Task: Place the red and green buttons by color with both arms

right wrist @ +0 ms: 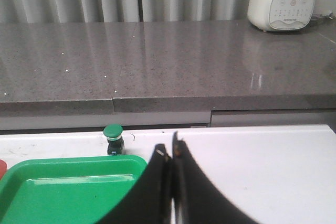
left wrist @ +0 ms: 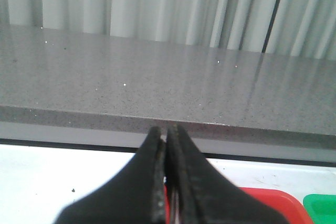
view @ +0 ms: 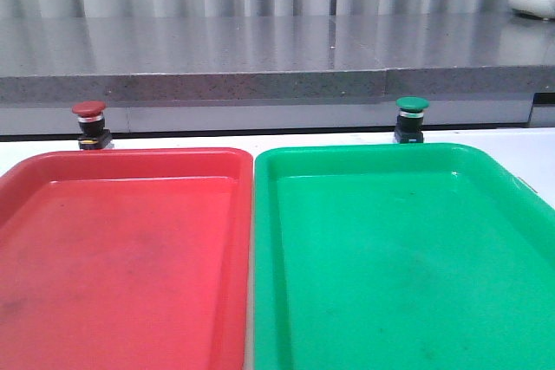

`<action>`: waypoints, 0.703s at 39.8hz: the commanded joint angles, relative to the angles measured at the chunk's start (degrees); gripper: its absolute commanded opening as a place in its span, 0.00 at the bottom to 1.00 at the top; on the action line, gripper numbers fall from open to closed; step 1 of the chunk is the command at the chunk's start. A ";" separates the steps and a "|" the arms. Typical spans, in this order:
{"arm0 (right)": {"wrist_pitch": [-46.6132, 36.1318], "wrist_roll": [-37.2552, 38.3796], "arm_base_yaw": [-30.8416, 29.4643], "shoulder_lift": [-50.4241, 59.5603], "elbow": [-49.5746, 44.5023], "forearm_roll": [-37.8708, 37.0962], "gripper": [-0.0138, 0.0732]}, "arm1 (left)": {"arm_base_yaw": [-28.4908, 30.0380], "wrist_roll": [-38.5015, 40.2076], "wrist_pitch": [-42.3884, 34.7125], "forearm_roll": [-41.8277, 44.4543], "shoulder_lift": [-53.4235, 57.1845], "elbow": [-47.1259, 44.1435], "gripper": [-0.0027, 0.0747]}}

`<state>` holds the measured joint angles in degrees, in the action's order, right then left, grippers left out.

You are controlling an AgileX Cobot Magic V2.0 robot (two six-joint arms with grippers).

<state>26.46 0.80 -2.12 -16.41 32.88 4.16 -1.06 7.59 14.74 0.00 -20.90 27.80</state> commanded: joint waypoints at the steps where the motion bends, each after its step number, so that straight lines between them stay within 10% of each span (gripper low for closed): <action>1: -4.98 -0.80 -0.39 -2.57 2.36 -0.64 0.03 | 0.05 0.17 -3.95 0.00 -1.89 2.58 0.01; 7: -5.34 -0.80 -0.39 -2.84 2.31 -0.64 0.14 | 0.05 0.17 -3.95 0.00 -1.98 2.58 0.09; 18: -5.04 -0.80 -0.39 -2.84 2.31 -0.64 0.79 | 0.05 0.17 -4.04 0.00 -1.98 2.58 0.88; 28: -6.91 -0.80 -0.39 -2.96 2.20 -0.64 0.86 | 0.05 0.29 -5.53 0.00 -1.98 2.58 0.89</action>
<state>24.94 0.70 -2.12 -18.09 33.15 4.16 -1.06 7.59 15.01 0.00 -22.14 28.23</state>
